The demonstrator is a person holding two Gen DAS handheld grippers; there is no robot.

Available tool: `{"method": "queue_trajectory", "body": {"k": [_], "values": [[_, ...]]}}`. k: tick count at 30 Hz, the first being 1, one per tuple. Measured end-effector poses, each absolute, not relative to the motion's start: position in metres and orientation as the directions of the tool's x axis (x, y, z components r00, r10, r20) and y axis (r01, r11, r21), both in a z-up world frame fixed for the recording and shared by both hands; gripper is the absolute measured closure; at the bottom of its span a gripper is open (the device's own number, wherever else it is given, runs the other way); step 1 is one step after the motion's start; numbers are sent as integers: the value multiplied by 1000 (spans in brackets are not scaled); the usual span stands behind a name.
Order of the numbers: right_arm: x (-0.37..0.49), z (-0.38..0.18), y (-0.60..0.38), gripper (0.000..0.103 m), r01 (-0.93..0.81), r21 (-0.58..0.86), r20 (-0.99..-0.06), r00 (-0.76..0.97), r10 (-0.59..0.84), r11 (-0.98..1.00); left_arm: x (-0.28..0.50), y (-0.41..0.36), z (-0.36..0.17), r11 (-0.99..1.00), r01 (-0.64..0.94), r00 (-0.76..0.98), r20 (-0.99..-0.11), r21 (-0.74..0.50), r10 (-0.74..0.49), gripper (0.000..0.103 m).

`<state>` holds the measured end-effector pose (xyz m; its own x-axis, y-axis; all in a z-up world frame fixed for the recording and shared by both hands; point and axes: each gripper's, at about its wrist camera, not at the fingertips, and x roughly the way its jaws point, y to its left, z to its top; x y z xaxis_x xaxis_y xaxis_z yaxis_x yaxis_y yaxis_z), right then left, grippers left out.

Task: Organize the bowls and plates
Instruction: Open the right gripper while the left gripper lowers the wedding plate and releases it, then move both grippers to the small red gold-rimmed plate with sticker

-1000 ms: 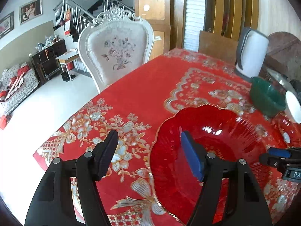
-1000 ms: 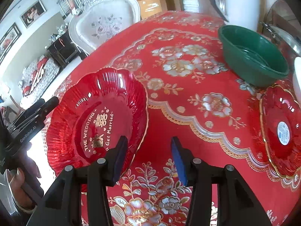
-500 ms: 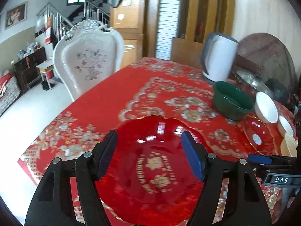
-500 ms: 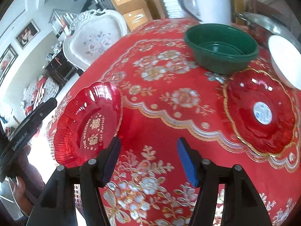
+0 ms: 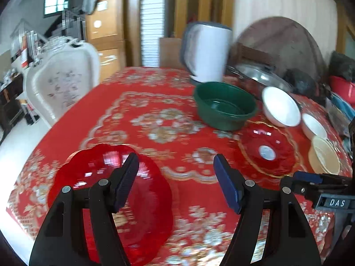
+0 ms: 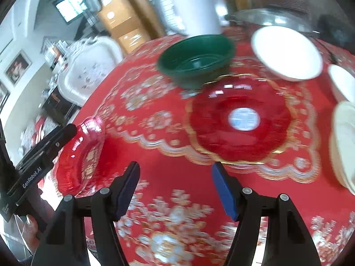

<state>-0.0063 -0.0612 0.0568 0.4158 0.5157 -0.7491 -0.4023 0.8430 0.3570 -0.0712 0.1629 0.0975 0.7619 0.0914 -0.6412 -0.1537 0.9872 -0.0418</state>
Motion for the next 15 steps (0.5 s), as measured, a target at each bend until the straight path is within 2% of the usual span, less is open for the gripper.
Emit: {"method": "queue_trajectory", "body": {"k": [7,15], "values": [[5,52,-119,35,-278,384,-749,463,473,880,-35,117,89,997,-70,731,-682,-40,24,33],[24,40,-148,35,-205,403,-765,459,452,892,-1,94,72,997,-56,685,-729,-44,7,33]]}}
